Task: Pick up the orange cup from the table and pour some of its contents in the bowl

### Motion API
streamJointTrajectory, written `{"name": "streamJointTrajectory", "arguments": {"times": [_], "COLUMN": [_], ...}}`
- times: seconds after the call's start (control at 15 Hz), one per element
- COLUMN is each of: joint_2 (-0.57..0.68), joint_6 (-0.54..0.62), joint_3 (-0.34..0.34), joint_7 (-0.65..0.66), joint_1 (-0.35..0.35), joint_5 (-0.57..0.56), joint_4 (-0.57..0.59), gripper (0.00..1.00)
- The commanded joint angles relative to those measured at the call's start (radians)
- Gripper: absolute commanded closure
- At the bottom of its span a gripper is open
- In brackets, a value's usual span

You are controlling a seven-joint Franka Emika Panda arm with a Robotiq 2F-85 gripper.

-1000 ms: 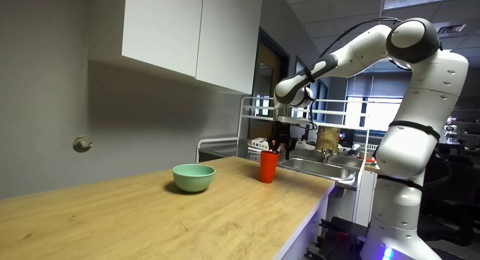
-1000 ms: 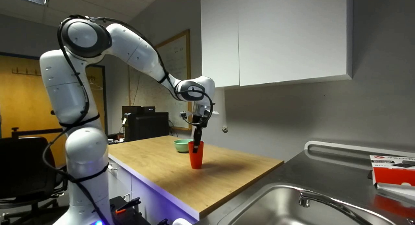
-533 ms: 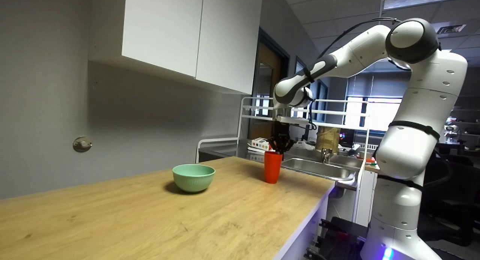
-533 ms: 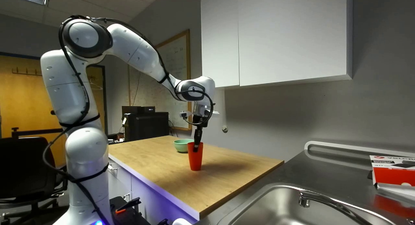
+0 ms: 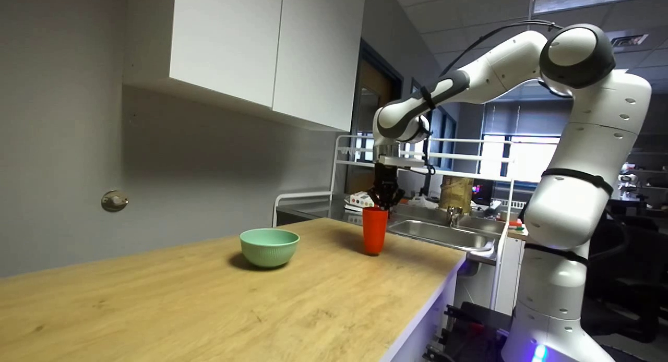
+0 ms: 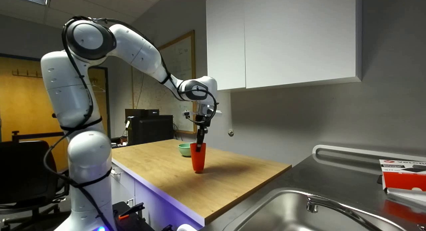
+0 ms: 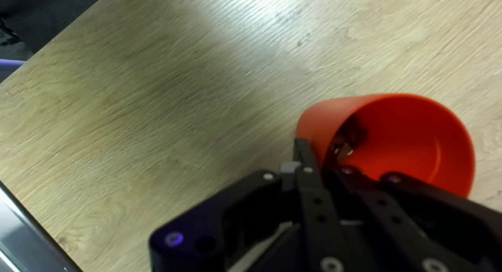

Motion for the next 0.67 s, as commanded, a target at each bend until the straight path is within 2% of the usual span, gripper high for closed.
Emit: {"name": "streamJointTrajectory", "arguments": {"times": [0.0, 0.33, 0.6], "joint_2": [-0.009, 0.032, 0.097], "joint_6": [-0.101, -0.233, -0.289], "joint_3": [0.092, 0.226, 0.289], "joint_7": [0.110, 0.222, 0.284], "joint_1": [0.062, 0.166, 0.224], "joint_5": [-0.067, -0.173, -0.264], "joint_4": [0.092, 0.254, 0.363], "gripper": [0.99, 0.99, 0.99]}}
